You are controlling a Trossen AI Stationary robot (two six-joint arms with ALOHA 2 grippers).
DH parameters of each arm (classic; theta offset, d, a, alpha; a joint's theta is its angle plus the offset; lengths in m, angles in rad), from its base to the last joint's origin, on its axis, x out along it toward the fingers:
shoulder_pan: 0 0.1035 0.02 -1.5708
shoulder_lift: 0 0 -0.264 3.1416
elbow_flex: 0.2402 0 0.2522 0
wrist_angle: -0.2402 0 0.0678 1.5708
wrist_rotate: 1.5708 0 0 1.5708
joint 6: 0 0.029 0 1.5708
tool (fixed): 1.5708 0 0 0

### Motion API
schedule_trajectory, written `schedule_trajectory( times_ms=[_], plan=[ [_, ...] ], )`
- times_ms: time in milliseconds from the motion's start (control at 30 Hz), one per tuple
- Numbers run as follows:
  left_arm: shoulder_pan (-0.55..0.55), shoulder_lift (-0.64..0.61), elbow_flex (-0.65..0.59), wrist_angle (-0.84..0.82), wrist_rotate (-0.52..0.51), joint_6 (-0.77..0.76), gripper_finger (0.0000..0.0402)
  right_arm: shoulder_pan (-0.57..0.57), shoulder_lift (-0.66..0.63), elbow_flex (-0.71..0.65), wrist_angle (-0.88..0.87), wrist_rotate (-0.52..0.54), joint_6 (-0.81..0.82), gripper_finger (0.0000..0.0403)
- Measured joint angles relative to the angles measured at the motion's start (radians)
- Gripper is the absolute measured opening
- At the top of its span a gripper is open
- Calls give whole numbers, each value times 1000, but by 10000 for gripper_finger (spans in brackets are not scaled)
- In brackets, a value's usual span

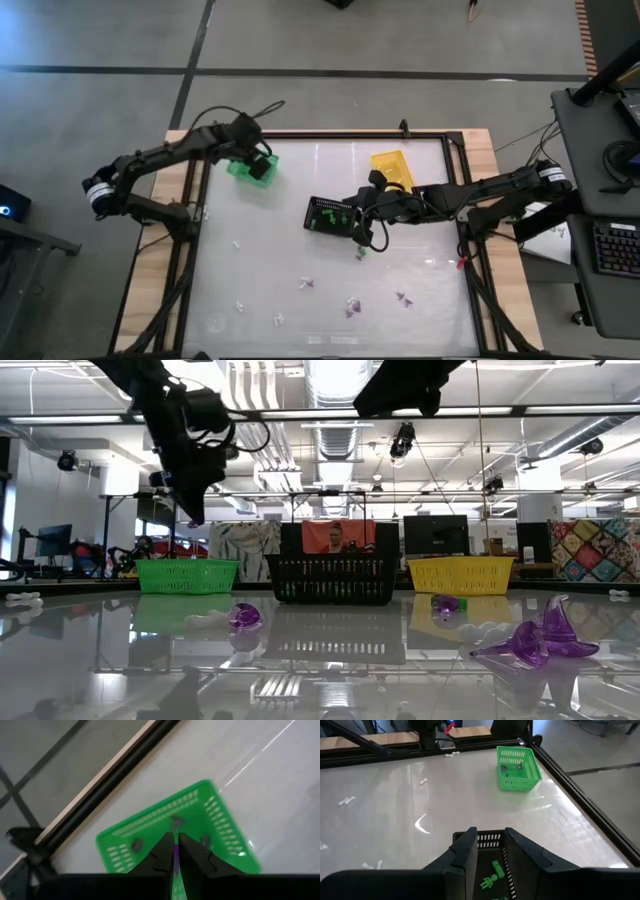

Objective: Sort Halloween decoration
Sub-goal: Put the purple witch hat toy into the green bin

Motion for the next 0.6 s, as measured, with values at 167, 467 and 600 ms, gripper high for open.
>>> schedule_trajectory(
  times_ms=[167, 467, 600],
  plan=[
    [14, 0, -3, -29, -2, 23, 19, 0, 0, 0, 0, 0, 8, 91],
    [13, 0, -3, -37, -25, 21, 63, 0, 0, 0, 0, 0, 24, 91],
    [-13, -11, -3, -31, 39, -2, 78, 2, 0, 0, -16, -1, 77, 91]
  ],
)
